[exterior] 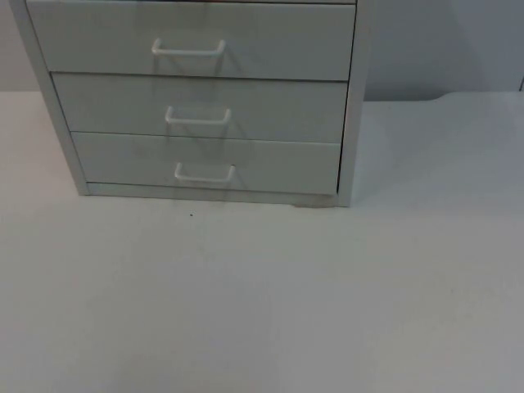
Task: Open the drawer with the left hand, place the block into the drawer with the right hand, then close the drawer with the left hand.
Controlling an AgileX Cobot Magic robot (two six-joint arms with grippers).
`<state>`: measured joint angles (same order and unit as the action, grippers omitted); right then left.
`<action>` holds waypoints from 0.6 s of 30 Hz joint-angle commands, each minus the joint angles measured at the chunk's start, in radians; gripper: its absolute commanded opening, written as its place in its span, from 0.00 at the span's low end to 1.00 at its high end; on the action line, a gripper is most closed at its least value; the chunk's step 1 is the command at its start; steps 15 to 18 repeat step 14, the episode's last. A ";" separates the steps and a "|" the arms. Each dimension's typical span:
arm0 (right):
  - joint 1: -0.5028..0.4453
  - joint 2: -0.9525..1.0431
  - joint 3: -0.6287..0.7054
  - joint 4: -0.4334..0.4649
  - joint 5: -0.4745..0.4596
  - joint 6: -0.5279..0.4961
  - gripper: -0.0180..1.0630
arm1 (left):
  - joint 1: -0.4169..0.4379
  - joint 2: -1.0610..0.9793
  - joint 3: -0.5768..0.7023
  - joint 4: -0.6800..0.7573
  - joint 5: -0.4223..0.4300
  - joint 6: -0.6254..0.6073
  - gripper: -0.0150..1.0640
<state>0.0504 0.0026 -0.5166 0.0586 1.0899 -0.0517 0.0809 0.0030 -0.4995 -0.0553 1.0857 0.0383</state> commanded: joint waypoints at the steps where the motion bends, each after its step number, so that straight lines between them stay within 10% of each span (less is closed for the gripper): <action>1: -0.006 -0.003 0.000 -0.004 -0.012 -0.009 0.99 | 0.002 -0.003 0.005 -0.012 -0.011 -0.002 0.45; 2: -0.006 -0.003 0.000 -0.004 -0.012 -0.009 0.99 | 0.002 -0.003 0.005 -0.012 -0.011 -0.002 0.51; 4: -0.006 -0.003 0.000 -0.004 -0.012 -0.009 0.99 | 0.002 -0.003 0.005 -0.012 -0.011 -0.002 1.00; 18: -0.006 -0.003 0.000 -0.031 -0.012 0.026 0.99 | 0.002 -0.003 0.005 -0.010 -0.011 -0.009 0.98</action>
